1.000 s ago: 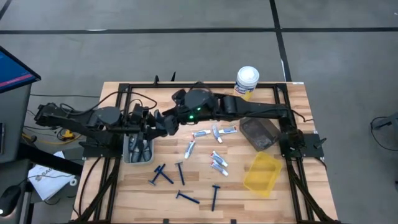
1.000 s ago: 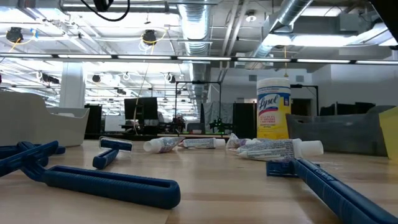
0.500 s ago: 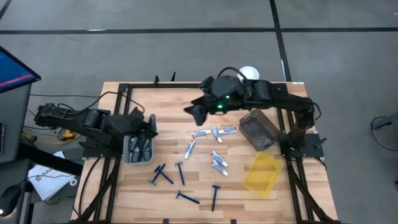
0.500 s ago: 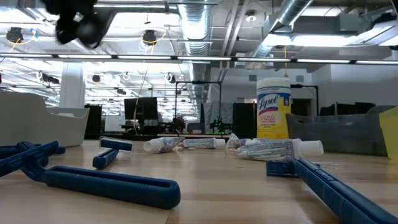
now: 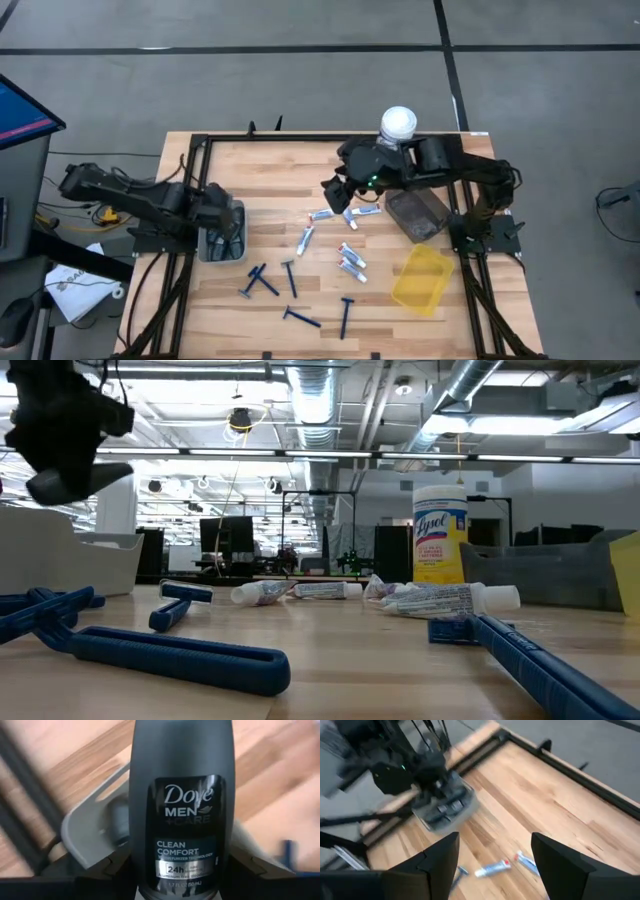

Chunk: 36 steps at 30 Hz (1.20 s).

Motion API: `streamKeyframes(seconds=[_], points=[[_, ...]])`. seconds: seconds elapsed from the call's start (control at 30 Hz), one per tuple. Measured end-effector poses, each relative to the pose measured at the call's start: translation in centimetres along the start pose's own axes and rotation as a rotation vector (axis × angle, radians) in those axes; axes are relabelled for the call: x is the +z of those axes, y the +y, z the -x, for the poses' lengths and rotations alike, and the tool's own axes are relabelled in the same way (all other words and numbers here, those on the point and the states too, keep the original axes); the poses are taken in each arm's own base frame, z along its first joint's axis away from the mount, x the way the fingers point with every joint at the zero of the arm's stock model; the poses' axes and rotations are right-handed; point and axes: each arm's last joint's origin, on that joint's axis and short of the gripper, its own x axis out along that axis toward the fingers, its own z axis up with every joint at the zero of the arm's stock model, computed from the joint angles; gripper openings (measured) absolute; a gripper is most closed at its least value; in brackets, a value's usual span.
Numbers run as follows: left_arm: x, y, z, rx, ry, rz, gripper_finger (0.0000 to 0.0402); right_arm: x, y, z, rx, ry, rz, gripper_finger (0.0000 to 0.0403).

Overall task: Pick & Place Travel size toiletries
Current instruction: Put the gray deodorant into the gray bin, then put the white toothpaste into the black bin

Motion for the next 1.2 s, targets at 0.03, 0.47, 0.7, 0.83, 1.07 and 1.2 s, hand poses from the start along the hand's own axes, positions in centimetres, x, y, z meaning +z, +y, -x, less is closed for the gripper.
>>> streamKeyframes(seconds=[0.03, 0.47, 0.7, 0.83, 1.07, 1.2], points=[[0.0, -0.2, -0.2, 0.028, 0.011, 0.001, 0.0198, -0.2, 0.0, -0.1, -0.008, 0.014, 0.007, 0.0240], [0.0, -2.3, -2.4, 0.151, 0.116, -0.046, 0.0233, -1.1, -0.2, -0.6, -0.065, 0.086, 0.008, 0.0240], [-0.1, -2.3, -2.4, 0.152, 0.121, -0.048, 0.0306, -1.8, -0.1, -0.3, -0.081, 0.129, 0.039, 0.0240], [0.0, -2.4, -2.2, 0.097, 0.123, -0.031, 0.0337, -3.0, 0.5, 0.4, -0.083, 0.166, 0.055, 0.0240], [0.6, -2.8, 1.3, -0.309, -0.049, 0.055, 0.0343, -8.2, 3.6, 3.2, -0.096, 0.216, 0.042, 0.0240], [1.2, -2.2, 4.0, -0.566, -0.230, 0.113, 0.0329, -12.3, 4.9, 3.1, -0.147, 0.270, -0.014, 0.0240]])
